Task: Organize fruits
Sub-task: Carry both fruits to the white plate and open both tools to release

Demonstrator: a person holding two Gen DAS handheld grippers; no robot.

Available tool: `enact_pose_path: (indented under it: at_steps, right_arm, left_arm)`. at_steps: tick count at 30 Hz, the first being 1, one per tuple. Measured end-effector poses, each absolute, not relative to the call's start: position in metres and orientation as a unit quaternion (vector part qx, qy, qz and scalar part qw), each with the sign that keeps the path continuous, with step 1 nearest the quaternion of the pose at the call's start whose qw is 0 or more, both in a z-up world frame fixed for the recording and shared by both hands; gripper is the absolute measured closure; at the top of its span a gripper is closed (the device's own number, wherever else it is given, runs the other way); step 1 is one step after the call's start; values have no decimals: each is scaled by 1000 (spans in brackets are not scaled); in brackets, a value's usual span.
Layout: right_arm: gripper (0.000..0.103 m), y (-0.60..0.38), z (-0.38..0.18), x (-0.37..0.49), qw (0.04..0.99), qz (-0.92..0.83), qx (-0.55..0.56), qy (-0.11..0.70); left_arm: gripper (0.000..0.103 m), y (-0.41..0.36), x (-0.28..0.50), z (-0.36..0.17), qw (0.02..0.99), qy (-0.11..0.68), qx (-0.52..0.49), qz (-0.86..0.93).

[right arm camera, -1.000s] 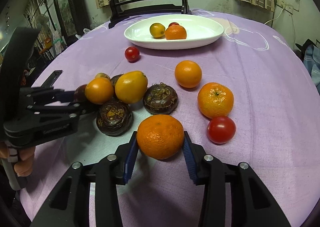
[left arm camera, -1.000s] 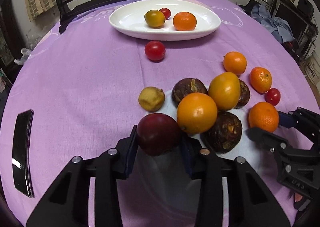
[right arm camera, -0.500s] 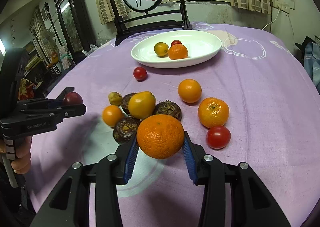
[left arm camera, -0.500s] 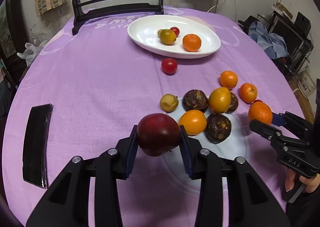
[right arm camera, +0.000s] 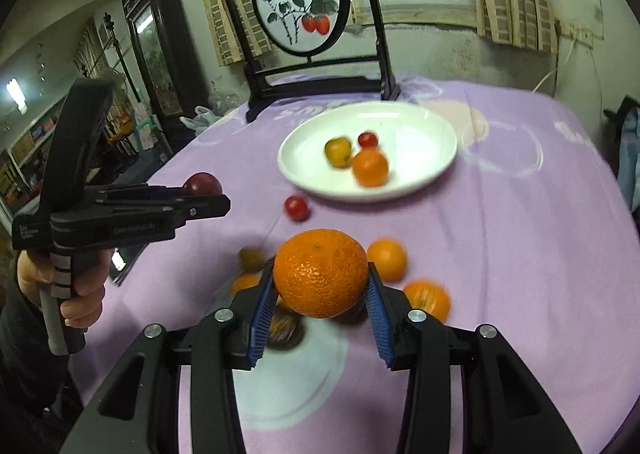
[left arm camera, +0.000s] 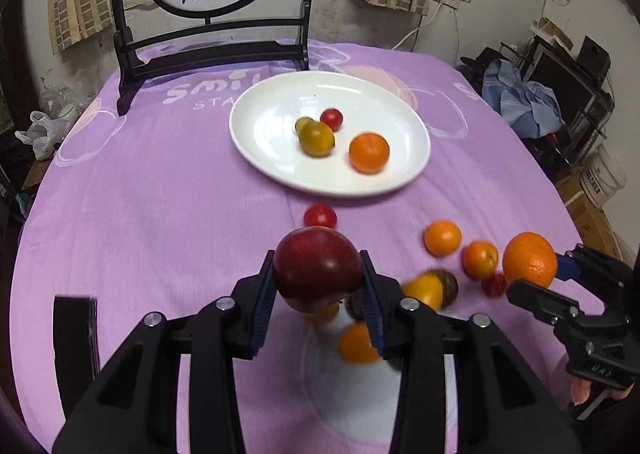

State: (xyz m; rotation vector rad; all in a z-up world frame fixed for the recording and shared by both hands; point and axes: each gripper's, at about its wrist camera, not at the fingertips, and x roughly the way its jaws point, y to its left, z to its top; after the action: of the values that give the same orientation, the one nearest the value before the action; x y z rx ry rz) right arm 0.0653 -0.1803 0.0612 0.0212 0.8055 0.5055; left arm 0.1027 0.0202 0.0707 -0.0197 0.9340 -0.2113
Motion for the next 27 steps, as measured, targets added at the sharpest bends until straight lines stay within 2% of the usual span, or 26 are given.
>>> enact_pose_path:
  at_steps: [11, 23, 25, 26, 27]
  right_arm:
    - [59, -165, 52, 185, 893, 191, -25, 408]
    - [58, -155, 18, 257, 887, 149, -21, 437]
    - [51, -158, 18, 261, 886, 149, -10, 439]
    - [49, -158, 19, 260, 887, 144, -10, 439]
    - [49, -158, 20, 256, 888, 144, -15, 437]
  left_arm:
    - [65, 8, 213, 48, 877, 475, -1, -76]
    - [64, 17, 254, 21, 871, 487, -16, -55]
    - [57, 16, 251, 24, 871, 487, -20, -60]
    - [47, 16, 247, 28, 874, 481, -20, -61]
    - [42, 15, 243, 33, 879, 472, -15, -61]
